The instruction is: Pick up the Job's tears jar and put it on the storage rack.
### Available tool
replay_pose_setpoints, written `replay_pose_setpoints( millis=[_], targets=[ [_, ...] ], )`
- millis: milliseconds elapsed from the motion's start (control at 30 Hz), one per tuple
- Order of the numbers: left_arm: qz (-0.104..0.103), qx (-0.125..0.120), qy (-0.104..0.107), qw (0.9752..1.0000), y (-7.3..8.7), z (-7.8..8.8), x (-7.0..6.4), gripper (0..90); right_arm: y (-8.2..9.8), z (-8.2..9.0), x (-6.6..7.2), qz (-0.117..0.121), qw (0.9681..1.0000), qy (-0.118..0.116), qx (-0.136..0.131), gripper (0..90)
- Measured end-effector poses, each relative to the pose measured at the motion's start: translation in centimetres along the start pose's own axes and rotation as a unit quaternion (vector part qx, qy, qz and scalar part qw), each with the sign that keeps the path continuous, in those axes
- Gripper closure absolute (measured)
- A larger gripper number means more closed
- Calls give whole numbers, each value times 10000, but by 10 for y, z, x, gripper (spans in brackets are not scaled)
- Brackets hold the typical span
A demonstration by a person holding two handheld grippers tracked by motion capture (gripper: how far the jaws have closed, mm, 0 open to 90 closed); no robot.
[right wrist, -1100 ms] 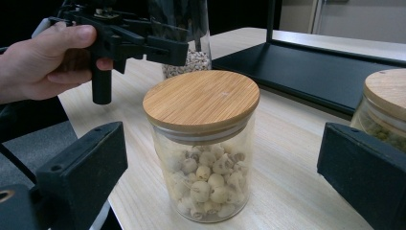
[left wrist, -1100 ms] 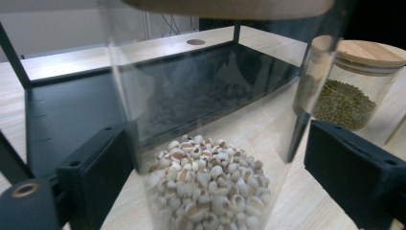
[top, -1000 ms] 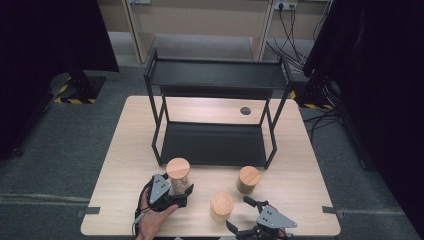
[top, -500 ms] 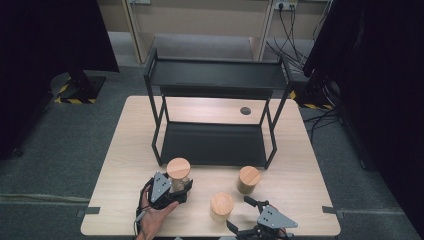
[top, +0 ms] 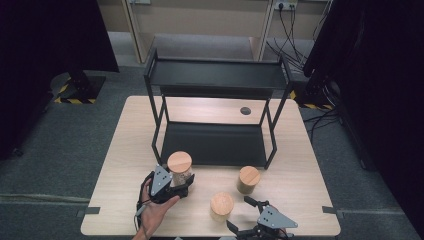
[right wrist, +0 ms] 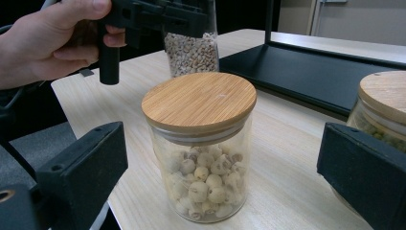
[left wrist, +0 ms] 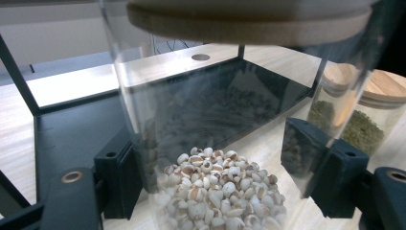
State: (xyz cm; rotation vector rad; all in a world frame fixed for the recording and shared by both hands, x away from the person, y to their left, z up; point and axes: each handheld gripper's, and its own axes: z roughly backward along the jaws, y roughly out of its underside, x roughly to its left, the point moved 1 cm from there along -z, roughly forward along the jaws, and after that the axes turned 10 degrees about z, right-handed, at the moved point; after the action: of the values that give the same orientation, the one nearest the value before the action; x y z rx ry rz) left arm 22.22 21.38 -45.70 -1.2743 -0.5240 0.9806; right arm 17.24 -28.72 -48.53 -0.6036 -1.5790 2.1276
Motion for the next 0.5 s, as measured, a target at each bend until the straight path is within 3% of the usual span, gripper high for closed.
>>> replay_pose_setpoints(
  millis=[500],
  targets=[
    [-19,-123,-54,9999,-21,-11,2,250,0,-1,0,-9,10000,-25,16,36]
  ],
)
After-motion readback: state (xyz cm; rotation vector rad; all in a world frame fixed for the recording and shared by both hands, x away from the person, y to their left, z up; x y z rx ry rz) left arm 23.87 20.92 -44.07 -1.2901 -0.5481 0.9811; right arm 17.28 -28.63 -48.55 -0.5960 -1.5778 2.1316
